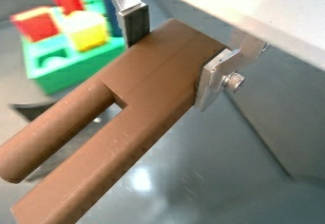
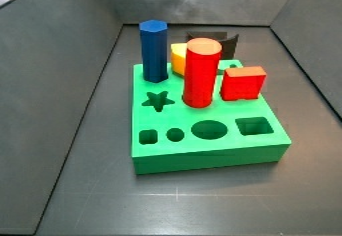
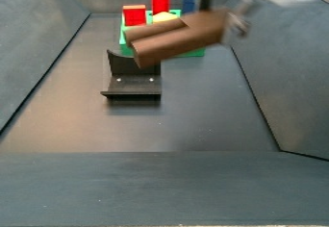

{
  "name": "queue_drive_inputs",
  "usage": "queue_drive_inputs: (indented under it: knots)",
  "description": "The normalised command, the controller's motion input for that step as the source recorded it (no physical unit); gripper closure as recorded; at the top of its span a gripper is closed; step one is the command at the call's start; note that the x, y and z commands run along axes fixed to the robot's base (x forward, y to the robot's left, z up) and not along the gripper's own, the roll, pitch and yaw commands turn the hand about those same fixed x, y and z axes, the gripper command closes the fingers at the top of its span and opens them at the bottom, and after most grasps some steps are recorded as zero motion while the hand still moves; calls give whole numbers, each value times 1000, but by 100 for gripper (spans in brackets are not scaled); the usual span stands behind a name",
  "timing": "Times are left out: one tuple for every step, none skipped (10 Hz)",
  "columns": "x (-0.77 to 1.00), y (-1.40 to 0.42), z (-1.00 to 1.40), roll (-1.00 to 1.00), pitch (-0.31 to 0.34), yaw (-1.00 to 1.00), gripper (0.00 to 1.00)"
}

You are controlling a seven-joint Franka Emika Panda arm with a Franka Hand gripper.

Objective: Pick up the square-circle object. Move up. Place the square-circle object on the fixture. Regrasp the square-circle object. Move to above the board. Insert the square-circle object.
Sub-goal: Place the square-circle object on the fixture.

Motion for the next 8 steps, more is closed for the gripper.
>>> queue_drive_inputs:
  knots:
    - [1000, -914, 127, 26, 10, 1000, 100]
    - [1000, -803, 103, 29, 19, 1000, 100]
    - [1000, -690, 85, 33, 25, 1000, 100]
    - [1000, -550, 62, 37, 33, 1000, 100]
    - [1000, -411, 43, 39, 41, 1000, 100]
    - [925, -246, 23, 42, 52, 1000, 100]
    - [806, -141, 8, 45, 63, 1000, 100]
    - [692, -76, 4, 48, 76, 1000, 100]
